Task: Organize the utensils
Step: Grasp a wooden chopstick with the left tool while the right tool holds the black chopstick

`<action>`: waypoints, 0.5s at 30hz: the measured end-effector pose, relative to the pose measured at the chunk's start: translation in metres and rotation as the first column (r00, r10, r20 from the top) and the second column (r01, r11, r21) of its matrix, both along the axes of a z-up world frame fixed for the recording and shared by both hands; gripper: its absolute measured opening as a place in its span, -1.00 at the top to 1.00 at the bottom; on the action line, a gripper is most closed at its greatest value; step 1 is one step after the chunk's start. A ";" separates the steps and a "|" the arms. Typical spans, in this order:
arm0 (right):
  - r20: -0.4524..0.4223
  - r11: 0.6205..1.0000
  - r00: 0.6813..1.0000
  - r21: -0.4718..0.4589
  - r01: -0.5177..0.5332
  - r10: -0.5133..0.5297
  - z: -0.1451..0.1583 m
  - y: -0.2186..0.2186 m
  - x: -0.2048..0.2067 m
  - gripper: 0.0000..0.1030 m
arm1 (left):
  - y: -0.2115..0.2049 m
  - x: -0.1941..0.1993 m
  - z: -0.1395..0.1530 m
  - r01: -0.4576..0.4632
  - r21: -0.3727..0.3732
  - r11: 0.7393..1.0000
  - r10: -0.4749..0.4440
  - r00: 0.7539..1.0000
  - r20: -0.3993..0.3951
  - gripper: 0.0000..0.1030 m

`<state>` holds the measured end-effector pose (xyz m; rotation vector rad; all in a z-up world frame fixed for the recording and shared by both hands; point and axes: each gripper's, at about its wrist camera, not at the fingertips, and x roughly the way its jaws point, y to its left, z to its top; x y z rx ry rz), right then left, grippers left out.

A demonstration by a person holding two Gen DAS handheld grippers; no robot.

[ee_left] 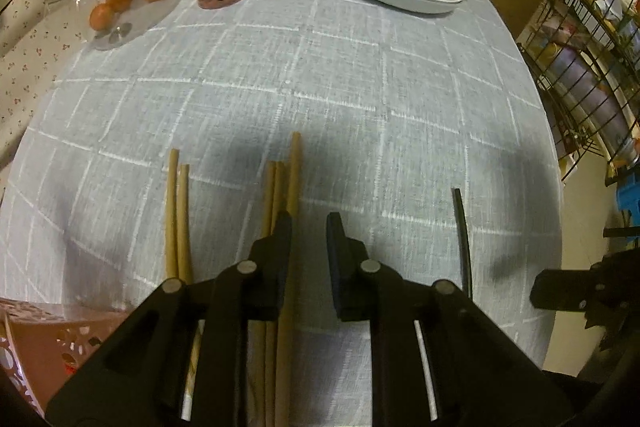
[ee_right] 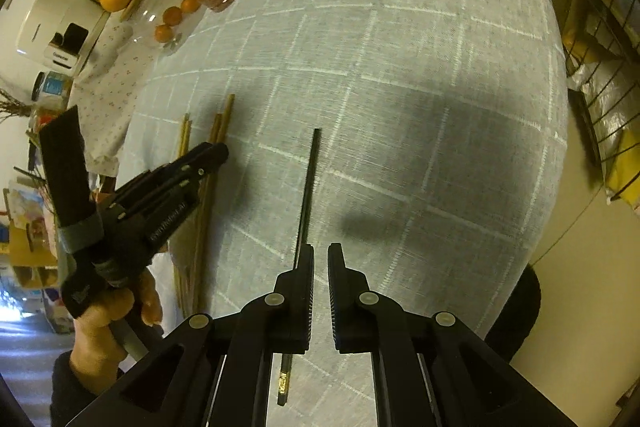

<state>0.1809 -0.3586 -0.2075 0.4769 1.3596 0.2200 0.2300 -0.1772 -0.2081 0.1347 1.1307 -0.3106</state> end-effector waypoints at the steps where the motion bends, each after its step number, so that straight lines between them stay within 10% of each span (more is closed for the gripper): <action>1: -0.002 1.000 1.000 0.001 0.002 -0.002 -0.001 -0.001 0.000 0.85 | -0.002 -0.001 0.000 0.009 -0.001 1.000 -0.009 1.000 -0.004 0.65; 15: -0.040 0.999 0.999 -0.013 0.032 -0.032 -0.010 -0.005 0.003 0.62 | 0.000 0.011 -0.010 -0.038 0.023 0.999 0.039 0.998 -0.048 0.65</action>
